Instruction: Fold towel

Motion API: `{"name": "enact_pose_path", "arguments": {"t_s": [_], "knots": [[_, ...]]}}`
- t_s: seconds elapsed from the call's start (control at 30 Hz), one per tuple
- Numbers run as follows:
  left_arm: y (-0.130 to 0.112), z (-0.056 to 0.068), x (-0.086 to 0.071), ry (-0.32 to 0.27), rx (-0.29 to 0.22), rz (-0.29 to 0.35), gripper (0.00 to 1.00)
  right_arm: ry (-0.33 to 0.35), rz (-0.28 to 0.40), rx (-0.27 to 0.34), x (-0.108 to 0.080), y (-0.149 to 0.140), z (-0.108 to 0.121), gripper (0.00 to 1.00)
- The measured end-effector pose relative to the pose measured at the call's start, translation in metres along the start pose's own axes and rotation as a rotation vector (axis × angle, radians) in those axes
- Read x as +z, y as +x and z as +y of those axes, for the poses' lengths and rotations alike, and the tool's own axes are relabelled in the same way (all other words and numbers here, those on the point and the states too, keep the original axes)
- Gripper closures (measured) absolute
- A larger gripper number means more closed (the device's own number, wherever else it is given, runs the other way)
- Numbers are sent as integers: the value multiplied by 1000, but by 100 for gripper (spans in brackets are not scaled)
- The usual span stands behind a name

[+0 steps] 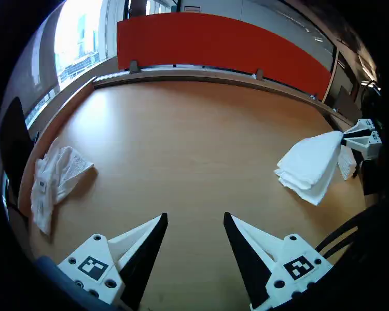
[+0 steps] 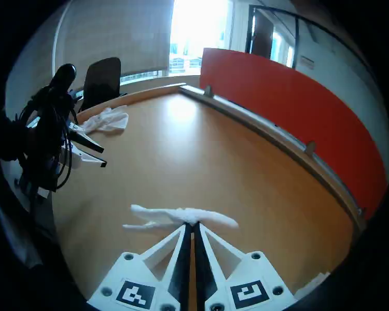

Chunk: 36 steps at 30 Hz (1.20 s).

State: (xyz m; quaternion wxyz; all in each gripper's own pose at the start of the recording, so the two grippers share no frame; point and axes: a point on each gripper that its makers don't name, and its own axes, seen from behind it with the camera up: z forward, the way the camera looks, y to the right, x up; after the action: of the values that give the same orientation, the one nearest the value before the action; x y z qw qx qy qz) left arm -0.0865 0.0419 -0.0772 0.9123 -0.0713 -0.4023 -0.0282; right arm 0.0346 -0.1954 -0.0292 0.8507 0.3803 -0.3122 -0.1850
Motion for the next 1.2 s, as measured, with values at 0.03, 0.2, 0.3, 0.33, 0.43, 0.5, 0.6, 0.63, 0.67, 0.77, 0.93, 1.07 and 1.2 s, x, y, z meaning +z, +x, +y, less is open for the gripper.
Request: {"name": "enact_pose_path", "arguments": {"t_s": [0.03, 0.2, 0.3, 0.33, 0.43, 0.5, 0.6, 0.63, 0.67, 0.77, 0.93, 1.07, 1.2], "knots": [[1, 0, 0, 0, -1, 1, 21, -3, 6, -2, -2, 4, 2, 96], [3, 0, -1, -2, -2, 6, 20, -18, 22, -7, -12, 16, 10, 96], [5, 1, -1, -4, -1, 9, 21, -28, 23, -9, -16, 18, 15, 96], [5, 2, -2, -5, -1, 10, 21, -31, 22, -9, -18, 19, 17, 96], [6, 2, -2, -7, 1, 12, 21, -42, 22, -6, -22, 18, 23, 96], [7, 3, -3, -8, 2, 13, 21, -51, 22, -2, -26, 18, 27, 96], [8, 2, -4, -9, 3, 14, 21, -67, 23, 5, -31, 18, 36, 96], [8, 2, -4, -9, 3, 15, 21, -72, 24, 8, -33, 18, 40, 96], [8, 2, -4, -9, 3, 16, 21, -77, 24, 11, -35, 18, 43, 96], [8, 2, -5, -9, 3, 17, 21, -96, 28, 21, -42, 19, 54, 96], [9, 1, -6, -8, 5, 16, 21, -134, 32, 36, -55, 19, 78, 96], [9, 1, -7, -9, 6, 17, 21, -162, 31, 48, -65, 17, 98, 96], [9, 1, -7, -9, 7, 16, 21, -188, 24, 64, -75, 12, 119, 96]]}}
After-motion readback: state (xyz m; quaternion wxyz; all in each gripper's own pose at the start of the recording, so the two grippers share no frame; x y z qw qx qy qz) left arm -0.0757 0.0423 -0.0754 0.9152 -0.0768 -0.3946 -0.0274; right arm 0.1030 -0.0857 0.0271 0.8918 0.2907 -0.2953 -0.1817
